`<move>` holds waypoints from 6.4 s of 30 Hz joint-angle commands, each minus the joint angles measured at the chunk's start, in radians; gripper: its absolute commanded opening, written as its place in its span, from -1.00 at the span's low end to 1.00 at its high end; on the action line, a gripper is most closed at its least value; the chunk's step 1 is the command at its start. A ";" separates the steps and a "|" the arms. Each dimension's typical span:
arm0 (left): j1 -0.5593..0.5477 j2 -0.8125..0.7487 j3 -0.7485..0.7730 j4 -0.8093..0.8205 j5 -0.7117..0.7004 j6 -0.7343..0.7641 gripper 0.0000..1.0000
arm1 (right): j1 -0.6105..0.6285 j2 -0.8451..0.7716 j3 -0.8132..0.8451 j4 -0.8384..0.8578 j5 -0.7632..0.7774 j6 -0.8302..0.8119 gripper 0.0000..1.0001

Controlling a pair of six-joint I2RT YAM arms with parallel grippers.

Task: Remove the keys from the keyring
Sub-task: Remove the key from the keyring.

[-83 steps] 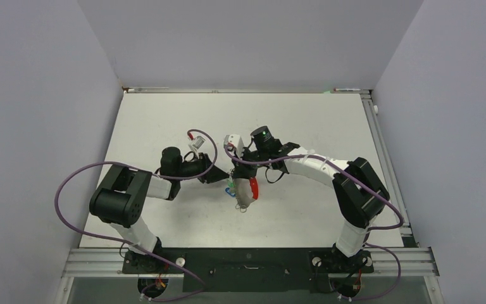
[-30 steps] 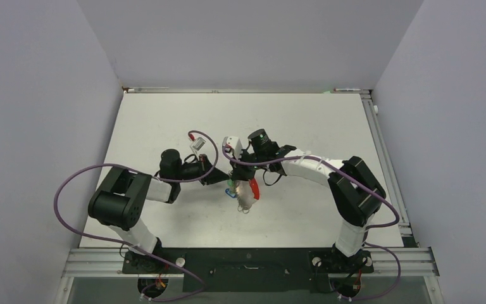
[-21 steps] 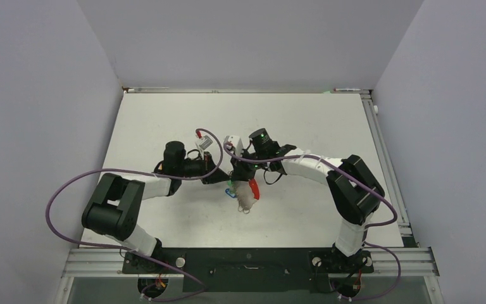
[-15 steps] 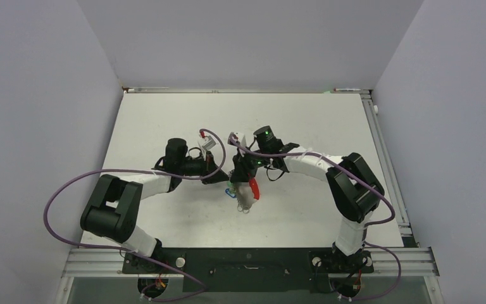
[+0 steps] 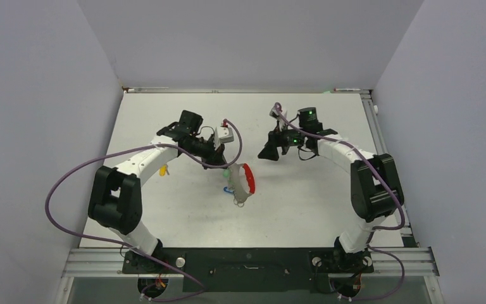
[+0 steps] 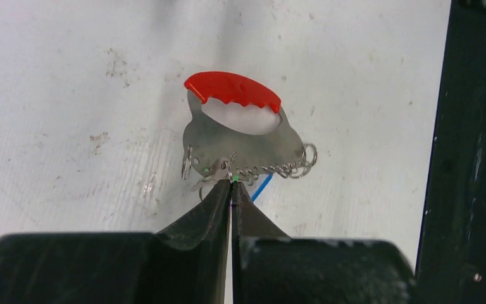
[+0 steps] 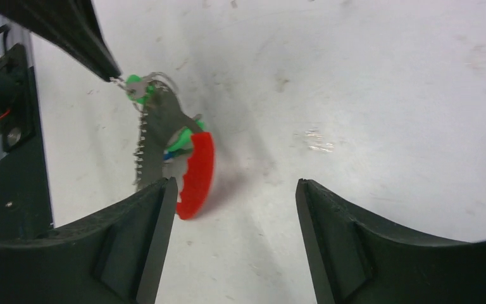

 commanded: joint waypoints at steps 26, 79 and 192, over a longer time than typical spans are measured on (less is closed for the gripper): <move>-0.316 -0.054 0.223 -0.403 -0.317 1.057 -1.00 | -0.284 -0.189 0.111 -0.167 -0.301 -0.530 0.82; -0.324 -0.105 0.159 -0.445 -0.291 1.582 -1.00 | 0.220 -0.111 0.111 -0.520 0.016 -1.456 0.05; -0.215 0.168 0.203 -0.621 -0.021 1.461 -0.84 | 0.265 -0.086 0.047 -0.498 0.001 -1.288 -0.89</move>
